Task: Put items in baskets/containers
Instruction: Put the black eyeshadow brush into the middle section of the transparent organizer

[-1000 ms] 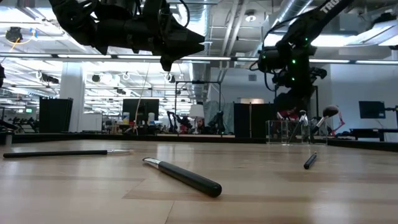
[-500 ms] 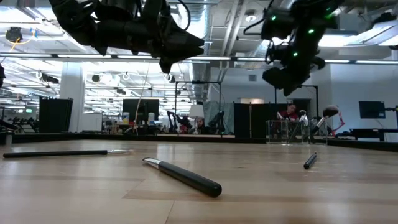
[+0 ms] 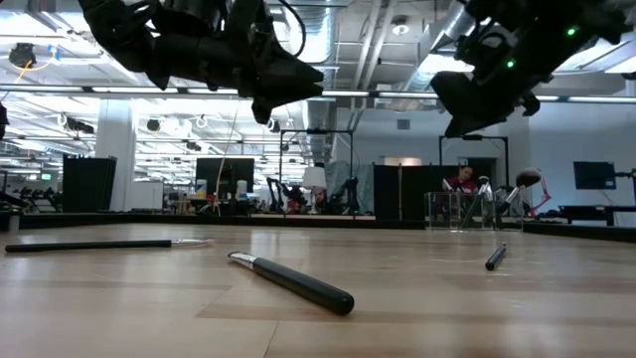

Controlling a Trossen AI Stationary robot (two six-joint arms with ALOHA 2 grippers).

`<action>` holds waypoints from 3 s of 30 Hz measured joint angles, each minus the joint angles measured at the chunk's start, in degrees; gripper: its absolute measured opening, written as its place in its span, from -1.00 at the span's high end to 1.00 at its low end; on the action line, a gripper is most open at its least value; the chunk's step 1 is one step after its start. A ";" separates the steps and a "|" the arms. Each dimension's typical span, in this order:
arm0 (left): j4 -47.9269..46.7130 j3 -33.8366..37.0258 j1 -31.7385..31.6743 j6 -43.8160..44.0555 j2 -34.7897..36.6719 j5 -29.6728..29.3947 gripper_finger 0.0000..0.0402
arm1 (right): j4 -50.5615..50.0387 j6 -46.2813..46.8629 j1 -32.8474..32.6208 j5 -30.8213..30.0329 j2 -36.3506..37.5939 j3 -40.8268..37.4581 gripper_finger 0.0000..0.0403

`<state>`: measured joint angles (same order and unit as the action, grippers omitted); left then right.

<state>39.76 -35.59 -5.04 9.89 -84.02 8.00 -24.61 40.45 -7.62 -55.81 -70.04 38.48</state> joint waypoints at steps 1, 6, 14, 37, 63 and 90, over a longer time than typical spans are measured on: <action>-0.99 0.00 -0.02 0.18 0.45 0.40 0.39 | 0.19 -0.62 -0.61 0.26 0.05 0.00 1.00; -4.22 -0.01 0.01 0.80 3.41 0.63 0.39 | 1.57 -1.92 -3.57 0.34 1.67 0.00 1.00; -5.98 0.00 1.34 3.08 4.84 0.69 0.39 | 10.89 -8.36 -4.37 0.26 3.37 0.00 1.00; -9.28 0.00 -9.72 5.44 4.91 5.74 0.39 | 25.82 -23.62 6.57 10.12 3.19 0.17 1.00; -9.39 0.00 -9.20 5.64 4.91 5.74 0.39 | 25.05 -22.90 3.82 15.35 3.19 0.17 1.00; -9.33 0.00 -9.15 5.00 4.91 5.39 0.39 | 25.09 -15.60 -2.94 15.30 3.19 -3.26 1.00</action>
<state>30.44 -35.59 -14.20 14.90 -79.11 13.39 0.48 24.85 -10.56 -40.51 -66.85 35.22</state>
